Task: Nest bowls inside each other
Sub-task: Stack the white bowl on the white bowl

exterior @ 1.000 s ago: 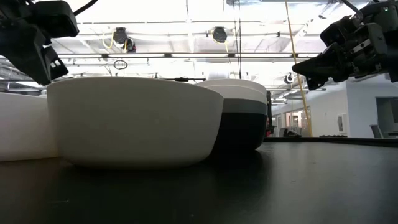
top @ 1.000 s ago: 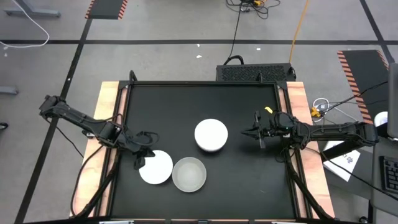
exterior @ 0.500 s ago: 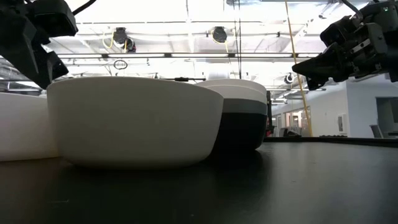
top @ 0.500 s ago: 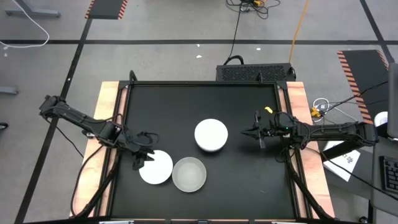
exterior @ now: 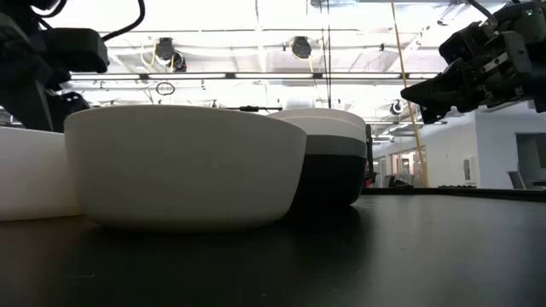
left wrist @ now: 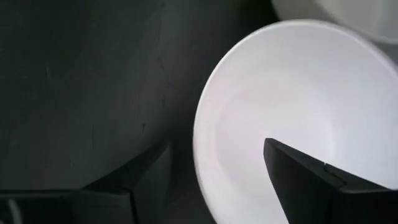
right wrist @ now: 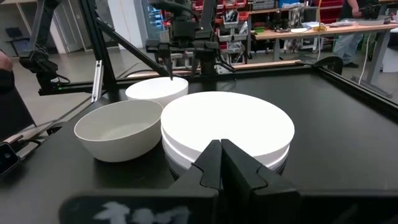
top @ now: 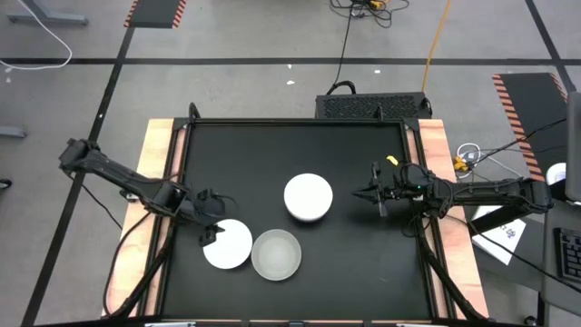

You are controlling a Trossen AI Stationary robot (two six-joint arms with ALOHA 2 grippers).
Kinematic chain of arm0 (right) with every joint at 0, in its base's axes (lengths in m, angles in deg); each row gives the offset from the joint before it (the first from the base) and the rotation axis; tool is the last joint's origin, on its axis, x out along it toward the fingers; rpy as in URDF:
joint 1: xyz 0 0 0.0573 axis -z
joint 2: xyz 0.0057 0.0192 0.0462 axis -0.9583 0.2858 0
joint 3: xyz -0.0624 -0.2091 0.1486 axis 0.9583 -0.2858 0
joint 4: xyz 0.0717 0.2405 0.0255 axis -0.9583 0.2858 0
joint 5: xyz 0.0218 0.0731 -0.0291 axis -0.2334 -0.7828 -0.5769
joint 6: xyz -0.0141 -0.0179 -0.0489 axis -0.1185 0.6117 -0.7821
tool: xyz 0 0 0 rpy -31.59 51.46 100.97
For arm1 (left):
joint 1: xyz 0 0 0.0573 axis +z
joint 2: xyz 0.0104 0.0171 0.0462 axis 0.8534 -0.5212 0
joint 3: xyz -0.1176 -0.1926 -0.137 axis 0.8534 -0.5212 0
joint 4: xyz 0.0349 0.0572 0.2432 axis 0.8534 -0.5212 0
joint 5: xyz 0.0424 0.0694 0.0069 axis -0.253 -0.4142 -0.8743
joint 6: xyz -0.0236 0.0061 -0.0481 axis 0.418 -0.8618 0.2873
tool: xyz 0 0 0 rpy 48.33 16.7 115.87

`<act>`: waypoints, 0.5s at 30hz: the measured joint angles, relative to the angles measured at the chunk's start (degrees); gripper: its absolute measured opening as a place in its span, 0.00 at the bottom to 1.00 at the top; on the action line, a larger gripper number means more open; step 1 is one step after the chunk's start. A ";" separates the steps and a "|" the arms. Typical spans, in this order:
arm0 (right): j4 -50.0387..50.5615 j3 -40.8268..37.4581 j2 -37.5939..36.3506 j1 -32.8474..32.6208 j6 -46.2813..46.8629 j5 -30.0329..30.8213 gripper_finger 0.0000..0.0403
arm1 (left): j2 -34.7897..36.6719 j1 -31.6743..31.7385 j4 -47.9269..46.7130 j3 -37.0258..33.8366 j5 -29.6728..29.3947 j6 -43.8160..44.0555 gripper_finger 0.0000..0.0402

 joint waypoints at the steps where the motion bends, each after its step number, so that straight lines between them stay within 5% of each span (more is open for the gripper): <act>1: -0.04 0.00 -0.02 0.00 0.12 0.00 0.00 | -0.69 0.00 -0.09 -0.01 0.00 0.00 0.65; 15: 0.00 -0.02 0.00 0.00 0.14 0.00 0.00 | -4.48 0.02 -0.04 -0.02 -0.04 -1.95 0.60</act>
